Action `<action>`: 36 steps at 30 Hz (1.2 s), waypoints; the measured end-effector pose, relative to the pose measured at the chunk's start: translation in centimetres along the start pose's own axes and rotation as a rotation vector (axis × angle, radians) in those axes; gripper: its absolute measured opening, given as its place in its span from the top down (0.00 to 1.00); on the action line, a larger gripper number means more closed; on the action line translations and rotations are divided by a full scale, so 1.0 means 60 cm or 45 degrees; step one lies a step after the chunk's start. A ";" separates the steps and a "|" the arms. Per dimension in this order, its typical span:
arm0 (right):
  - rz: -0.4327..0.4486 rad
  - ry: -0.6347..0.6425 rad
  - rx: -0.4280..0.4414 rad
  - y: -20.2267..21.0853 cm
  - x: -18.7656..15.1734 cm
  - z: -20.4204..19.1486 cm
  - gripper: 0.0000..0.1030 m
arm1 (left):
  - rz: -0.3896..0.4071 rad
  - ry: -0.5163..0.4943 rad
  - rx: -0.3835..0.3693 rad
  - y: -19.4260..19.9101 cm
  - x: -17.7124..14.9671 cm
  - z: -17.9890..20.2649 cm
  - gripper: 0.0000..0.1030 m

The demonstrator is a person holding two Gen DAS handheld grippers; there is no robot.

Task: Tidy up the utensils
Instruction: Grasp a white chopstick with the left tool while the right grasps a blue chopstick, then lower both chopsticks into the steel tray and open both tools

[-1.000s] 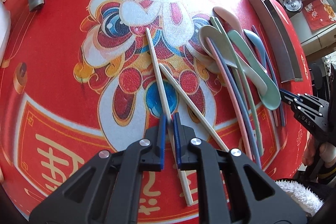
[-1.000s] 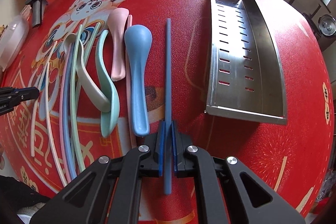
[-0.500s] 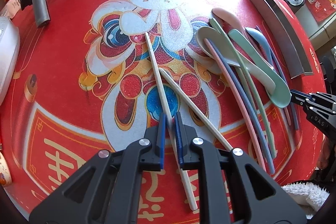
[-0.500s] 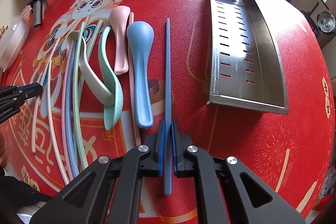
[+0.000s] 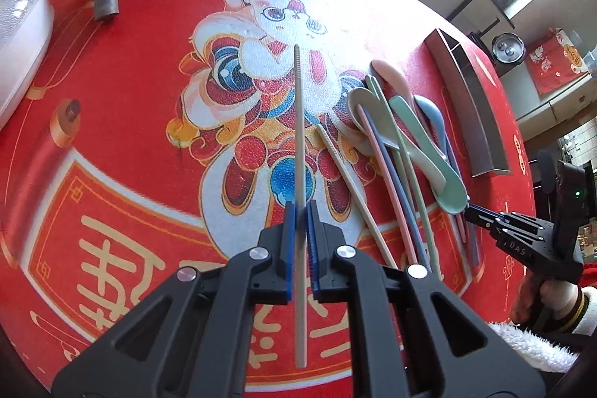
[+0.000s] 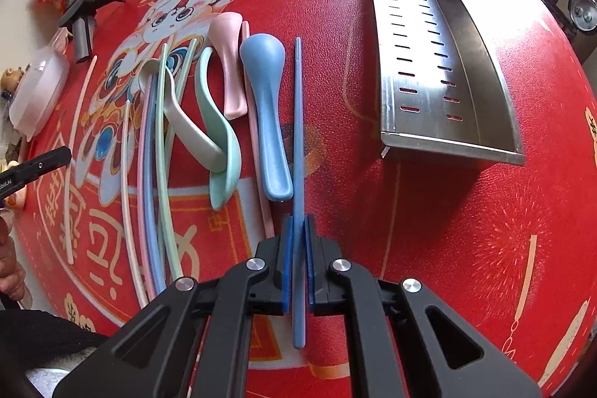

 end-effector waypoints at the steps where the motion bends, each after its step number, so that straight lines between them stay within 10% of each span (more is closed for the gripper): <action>1: 0.016 -0.003 0.014 0.007 0.002 -0.004 0.94 | 0.005 0.008 -0.008 0.005 0.000 -0.002 0.90; 23: 0.180 -0.127 0.073 0.088 0.024 0.035 0.94 | -0.001 -0.014 -0.176 0.036 0.063 0.076 0.90; 36: 0.193 -0.169 -0.059 0.091 0.140 0.141 0.94 | -0.077 -0.012 -0.405 -0.054 0.224 0.270 0.90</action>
Point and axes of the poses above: each gripper's, at about its wrist camera, not at the fingertips, and y roughly against the way its jaws point, z to its right, x to its top, the point moved 6 cm from there along -y, roughly the way its jaws point, and after that the axes turned 5 degrees about -y, right-handed, at the moved point
